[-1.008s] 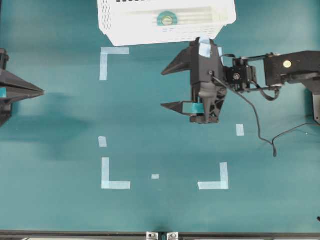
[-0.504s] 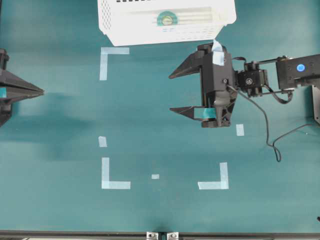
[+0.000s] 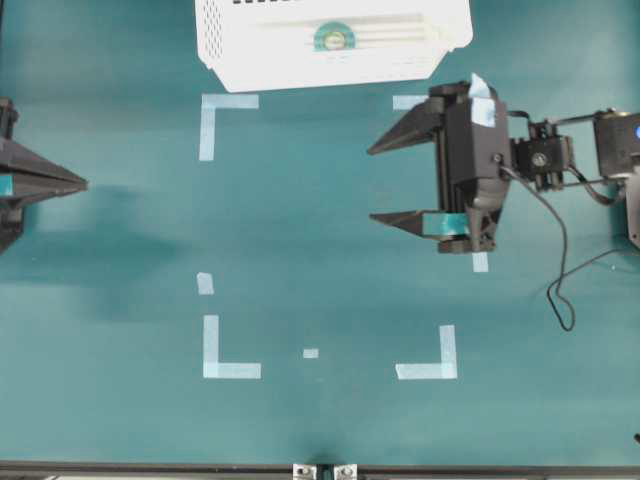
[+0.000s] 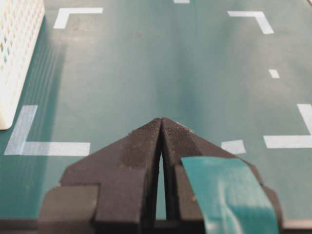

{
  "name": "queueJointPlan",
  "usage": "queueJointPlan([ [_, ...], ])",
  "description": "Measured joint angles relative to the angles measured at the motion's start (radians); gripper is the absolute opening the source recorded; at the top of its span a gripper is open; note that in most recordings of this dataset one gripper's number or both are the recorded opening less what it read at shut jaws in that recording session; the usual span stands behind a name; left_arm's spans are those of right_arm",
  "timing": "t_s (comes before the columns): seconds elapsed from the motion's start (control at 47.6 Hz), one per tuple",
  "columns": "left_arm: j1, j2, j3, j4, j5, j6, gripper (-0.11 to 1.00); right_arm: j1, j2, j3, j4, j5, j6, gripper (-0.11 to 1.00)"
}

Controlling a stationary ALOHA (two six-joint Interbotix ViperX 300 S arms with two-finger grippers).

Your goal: Put the tape in the middle into the white basket.

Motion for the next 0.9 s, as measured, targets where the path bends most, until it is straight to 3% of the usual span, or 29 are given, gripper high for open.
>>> queueJointPlan([
  [0.903,0.0,0.002,0.0,-0.002,0.002,0.0,-0.11,-0.014,-0.293,0.247,-0.002,0.002,0.009,0.96],
])
